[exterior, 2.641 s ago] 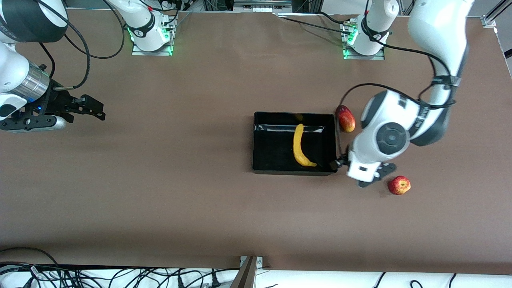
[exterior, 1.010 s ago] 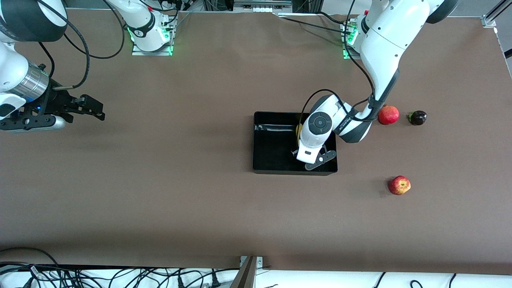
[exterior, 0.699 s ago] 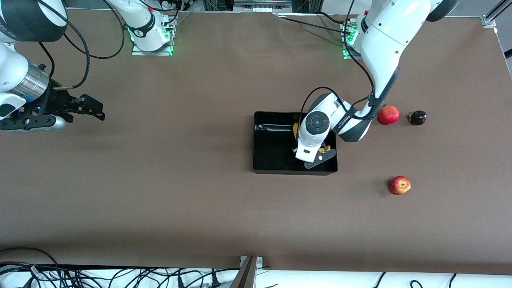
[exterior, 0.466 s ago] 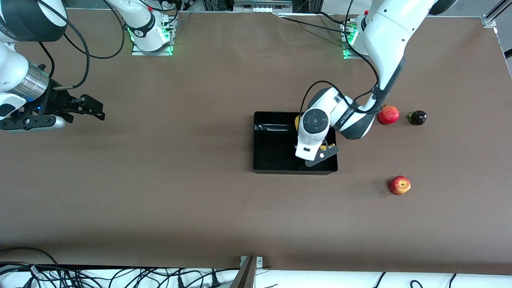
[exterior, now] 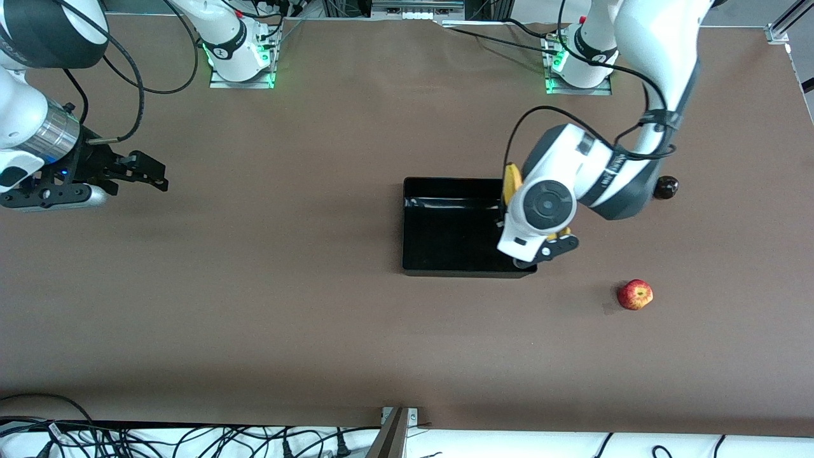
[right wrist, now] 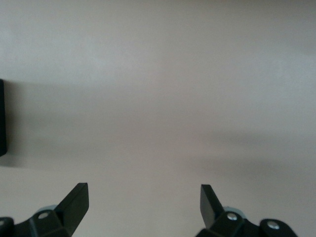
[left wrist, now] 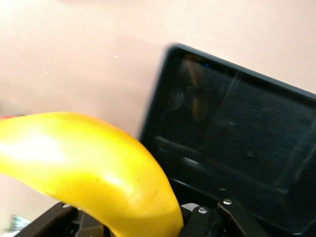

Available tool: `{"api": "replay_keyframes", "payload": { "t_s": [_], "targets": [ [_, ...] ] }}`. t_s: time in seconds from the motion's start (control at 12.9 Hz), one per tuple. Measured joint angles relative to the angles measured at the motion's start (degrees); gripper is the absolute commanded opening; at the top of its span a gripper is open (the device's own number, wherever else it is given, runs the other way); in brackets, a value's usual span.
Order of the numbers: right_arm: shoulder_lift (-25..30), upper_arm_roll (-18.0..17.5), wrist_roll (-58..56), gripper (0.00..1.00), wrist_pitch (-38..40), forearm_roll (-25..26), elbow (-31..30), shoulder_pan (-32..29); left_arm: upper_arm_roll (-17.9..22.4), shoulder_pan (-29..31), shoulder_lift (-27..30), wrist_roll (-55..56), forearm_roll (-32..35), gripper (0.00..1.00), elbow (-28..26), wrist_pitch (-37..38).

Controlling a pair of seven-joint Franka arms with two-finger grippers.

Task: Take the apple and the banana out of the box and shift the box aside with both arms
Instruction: 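Lift the banana out of the tray with the left gripper, then place the banana with the left gripper while the right gripper grips the tray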

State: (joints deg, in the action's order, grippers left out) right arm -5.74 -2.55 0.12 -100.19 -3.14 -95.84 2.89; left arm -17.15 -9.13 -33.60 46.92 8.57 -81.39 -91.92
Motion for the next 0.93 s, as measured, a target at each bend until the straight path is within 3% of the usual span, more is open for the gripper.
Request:
{"api": "replay_keyframes", "payload": {
  "t_s": [0.23,0.39,0.62,0.93],
  "targets": [
    [-2.65,-0.14,-0.02,1.0,0.76,0.0,-0.16,4.22,4.59,7.24,0.51,-18.21,1.31,0.0,0.56,2.24],
    [-4.01,-0.28,0.73,1.0,0.38,-0.43,-0.27,8.4,5.43,15.67,0.18,-32.84,2.75,0.0,0.51,-1.18],
    [-8.97,-0.52,14.21,1.0,-7.04,-3.69,-0.5,18.03,5.59,25.66,-2.99,-51.54,4.0,0.0,-0.06,-11.79],
    [-20.68,-0.69,35.68,1.0,-22.24,-4.57,2.08,32.41,5.47,32.7,-8.82,-61.84,7.1,0.0,-4.87,-29.84]
  ]
}}
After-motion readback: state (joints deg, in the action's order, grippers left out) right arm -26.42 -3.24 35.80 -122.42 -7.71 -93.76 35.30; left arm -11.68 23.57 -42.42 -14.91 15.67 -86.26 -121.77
